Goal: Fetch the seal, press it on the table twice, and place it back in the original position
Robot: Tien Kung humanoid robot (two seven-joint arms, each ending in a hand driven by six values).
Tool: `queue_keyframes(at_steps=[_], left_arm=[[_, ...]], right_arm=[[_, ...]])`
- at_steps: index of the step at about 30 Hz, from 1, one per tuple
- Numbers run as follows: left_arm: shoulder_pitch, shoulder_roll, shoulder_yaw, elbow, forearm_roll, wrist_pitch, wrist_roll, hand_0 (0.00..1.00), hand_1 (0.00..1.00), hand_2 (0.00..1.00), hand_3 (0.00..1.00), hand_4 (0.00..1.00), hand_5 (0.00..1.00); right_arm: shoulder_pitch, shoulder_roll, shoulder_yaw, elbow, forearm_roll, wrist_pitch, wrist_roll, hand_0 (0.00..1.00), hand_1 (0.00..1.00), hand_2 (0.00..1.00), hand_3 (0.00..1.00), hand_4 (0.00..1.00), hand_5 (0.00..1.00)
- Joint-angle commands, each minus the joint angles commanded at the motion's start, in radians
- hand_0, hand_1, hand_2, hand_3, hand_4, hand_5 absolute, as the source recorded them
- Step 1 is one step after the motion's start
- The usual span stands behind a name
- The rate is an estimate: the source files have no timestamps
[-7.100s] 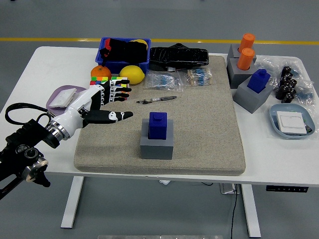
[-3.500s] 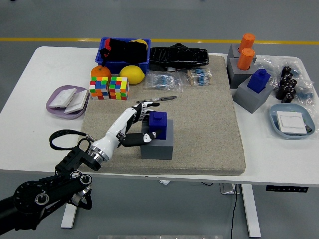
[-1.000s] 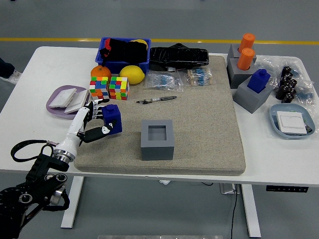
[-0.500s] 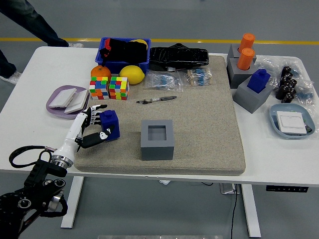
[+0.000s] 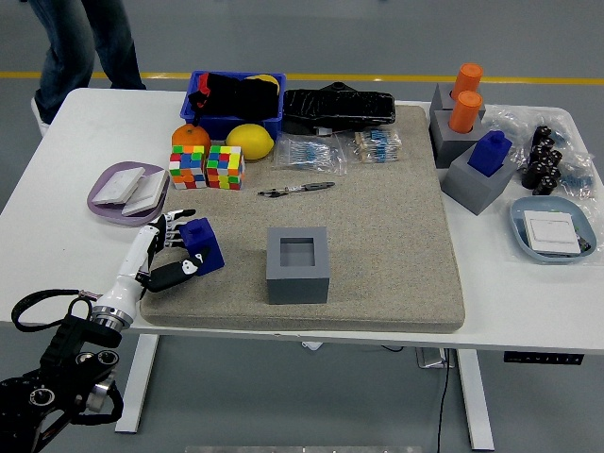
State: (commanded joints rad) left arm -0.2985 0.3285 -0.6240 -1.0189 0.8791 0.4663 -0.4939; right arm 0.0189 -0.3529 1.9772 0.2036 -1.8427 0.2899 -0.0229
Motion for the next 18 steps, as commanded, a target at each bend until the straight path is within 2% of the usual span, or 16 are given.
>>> queue_keyframes(at_steps=[7,18], left_arm=[[0.014,0.001,-0.007,-0.013,0.0,-0.001,-0.002,0.546,0.468,0.499,0.774,0.586,0.002],[-0.035,0.02,-0.045,-0.131,0.026,0.011,0.014,0.546,0.469,0.499,0.773,0.586,0.002]], right_arm=[[0.0,-0.001,-0.004,0.0,0.0,0.001,0.0,0.793,0.7,0.673,0.648,0.813,0.464],[0.003,-0.005,-0.016,0.0,0.005,0.002,-0.001,0.793,0.7,0.673,0.648,0.813,0.463]])
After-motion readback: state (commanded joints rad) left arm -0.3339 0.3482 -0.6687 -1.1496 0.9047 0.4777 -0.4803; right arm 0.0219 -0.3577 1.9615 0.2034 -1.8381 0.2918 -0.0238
